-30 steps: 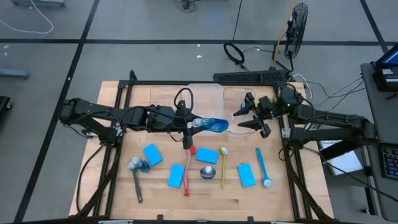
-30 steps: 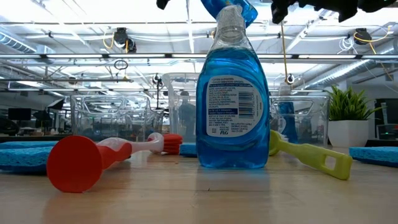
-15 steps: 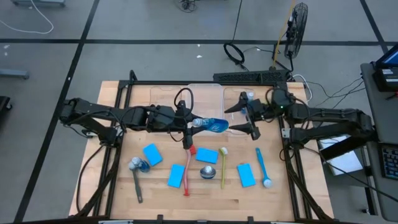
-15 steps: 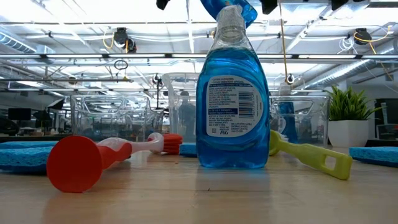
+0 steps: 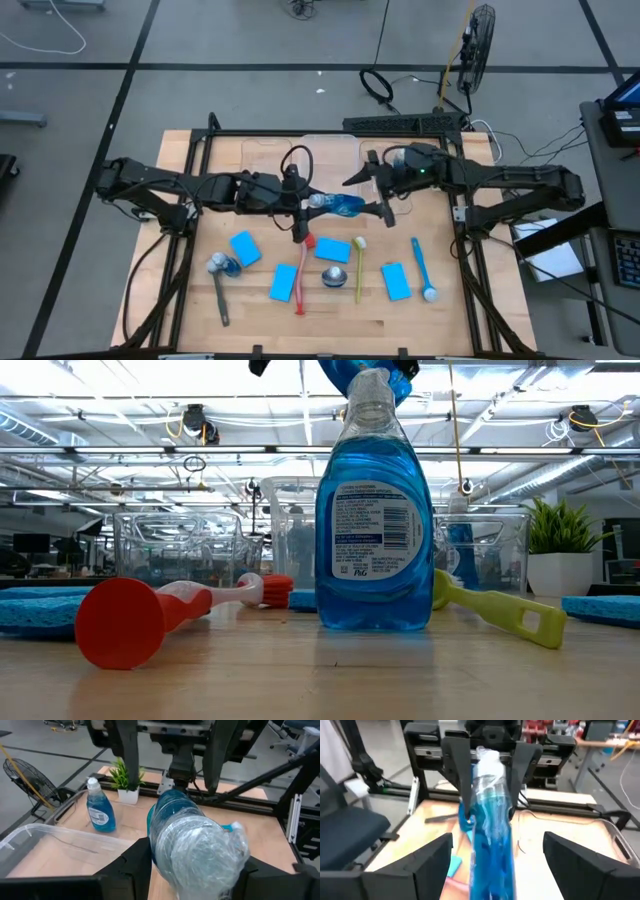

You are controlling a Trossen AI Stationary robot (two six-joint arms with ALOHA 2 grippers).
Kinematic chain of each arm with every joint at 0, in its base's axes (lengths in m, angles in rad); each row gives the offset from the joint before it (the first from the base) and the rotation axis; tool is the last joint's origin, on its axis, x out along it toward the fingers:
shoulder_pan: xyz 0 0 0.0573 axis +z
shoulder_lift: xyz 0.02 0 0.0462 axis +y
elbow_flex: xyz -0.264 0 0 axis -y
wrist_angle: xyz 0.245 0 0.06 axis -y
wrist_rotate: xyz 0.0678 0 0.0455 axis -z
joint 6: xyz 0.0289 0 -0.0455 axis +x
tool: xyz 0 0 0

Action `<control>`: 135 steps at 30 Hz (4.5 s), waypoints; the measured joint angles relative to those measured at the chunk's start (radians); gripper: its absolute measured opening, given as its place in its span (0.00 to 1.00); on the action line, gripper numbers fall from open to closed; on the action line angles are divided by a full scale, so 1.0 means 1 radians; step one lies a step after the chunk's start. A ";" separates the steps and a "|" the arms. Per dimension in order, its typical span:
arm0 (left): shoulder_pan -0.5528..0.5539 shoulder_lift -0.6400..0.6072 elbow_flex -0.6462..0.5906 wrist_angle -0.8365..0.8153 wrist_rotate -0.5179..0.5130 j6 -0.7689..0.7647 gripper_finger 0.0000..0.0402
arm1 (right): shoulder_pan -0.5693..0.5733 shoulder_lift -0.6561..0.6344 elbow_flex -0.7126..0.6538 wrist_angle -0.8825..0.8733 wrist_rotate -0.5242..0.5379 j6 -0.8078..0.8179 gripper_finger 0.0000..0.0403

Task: Pick & Place Kitchen Sink Supplies
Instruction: Put the dishwashing liquid into the right transparent bin

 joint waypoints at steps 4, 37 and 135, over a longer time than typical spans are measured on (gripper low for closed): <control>-0.006 0.000 0.000 -0.006 -0.002 0.000 0.40 | 0.014 0.038 0.071 -0.092 0.036 -0.037 0.74; -0.026 0.059 0.001 0.034 0.033 -0.037 0.40 | 0.059 0.167 0.202 -0.256 0.051 0.009 0.74; -0.018 0.044 0.000 -0.260 0.024 -0.164 0.79 | -0.080 -0.396 -0.366 -0.014 0.613 0.168 0.24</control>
